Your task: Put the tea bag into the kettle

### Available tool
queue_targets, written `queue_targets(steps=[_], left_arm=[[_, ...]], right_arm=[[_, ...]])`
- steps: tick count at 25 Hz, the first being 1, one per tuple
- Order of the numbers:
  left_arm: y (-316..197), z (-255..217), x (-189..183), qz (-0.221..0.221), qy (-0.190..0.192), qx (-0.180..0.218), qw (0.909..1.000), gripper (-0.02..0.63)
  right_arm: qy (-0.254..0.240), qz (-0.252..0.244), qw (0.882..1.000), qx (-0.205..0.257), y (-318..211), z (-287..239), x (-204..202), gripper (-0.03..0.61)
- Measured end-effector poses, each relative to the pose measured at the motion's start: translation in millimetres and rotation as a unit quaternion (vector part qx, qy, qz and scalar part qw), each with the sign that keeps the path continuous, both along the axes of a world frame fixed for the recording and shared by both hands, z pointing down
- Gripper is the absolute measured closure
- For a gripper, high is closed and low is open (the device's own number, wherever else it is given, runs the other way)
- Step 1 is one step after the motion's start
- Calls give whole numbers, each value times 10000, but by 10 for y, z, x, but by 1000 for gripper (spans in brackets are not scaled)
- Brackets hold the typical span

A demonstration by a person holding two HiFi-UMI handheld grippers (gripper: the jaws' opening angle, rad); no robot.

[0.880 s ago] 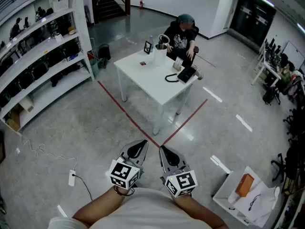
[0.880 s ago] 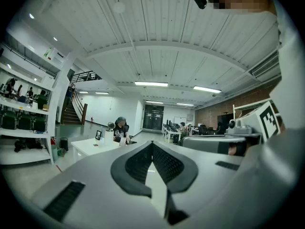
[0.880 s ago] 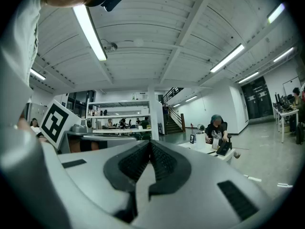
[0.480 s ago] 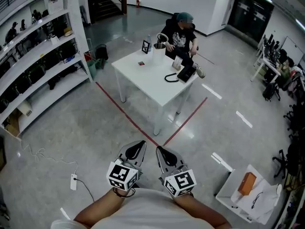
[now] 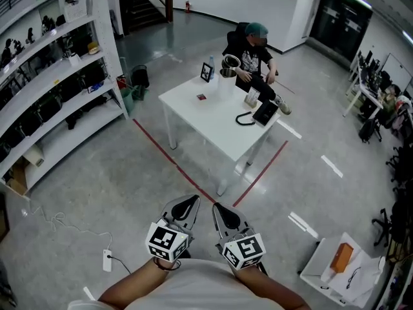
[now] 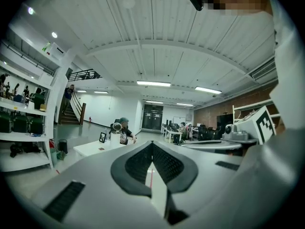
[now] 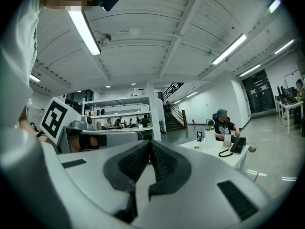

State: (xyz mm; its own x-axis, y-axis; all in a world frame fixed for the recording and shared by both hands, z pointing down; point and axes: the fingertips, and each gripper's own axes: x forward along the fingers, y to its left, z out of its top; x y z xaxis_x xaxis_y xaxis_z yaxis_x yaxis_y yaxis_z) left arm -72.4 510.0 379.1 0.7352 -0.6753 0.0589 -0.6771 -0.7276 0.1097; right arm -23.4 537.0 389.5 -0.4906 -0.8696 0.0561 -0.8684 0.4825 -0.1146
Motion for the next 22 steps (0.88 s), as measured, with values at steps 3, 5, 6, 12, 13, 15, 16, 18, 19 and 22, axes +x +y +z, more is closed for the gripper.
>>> queue_targets(steps=[3, 5, 6, 12, 13, 15, 16, 18, 19, 22], left_arm=[[-209, -21, -235, 58, -62, 48, 10000, 604], [-338, -37, -359, 65, -89, 102, 9999, 604], [-395, -48, -415, 54, -90, 118, 9999, 604], [-602, -58, -711, -37, -31, 74, 10000, 604], [-635, -47, -748, -58, -29, 55, 10000, 605], [-691, -44, -823, -113, -22, 42, 9999, 606], [-716, -46, -865, -152, -18, 42, 9999, 604], [-771, -47, -942, -237, -15, 46, 9997, 604], [-801, -45, -969, -268, -19, 51, 9996, 604], [-901, -28, -1025, -334, -31, 41, 9994, 604]], right_arm=[[-31, 21, 10000, 15, -258, -16, -287, 566], [-70, 26, 10000, 37, -415, -21, -448, 566], [-96, 25, 9999, 44, -480, -28, -516, 566], [-127, -52, 9999, 48, -691, -48, -833, 566], [-119, -85, 9999, 30, -720, -35, -878, 566], [-107, -157, 9998, 20, -780, -26, -958, 566], [-106, -188, 9998, 22, -815, -27, -994, 566], [-110, -241, 9996, 36, -896, -35, -1053, 566], [-112, -263, 9996, 53, -938, -41, -1074, 566], [-116, -335, 9993, 70, -1061, -34, -1131, 566]])
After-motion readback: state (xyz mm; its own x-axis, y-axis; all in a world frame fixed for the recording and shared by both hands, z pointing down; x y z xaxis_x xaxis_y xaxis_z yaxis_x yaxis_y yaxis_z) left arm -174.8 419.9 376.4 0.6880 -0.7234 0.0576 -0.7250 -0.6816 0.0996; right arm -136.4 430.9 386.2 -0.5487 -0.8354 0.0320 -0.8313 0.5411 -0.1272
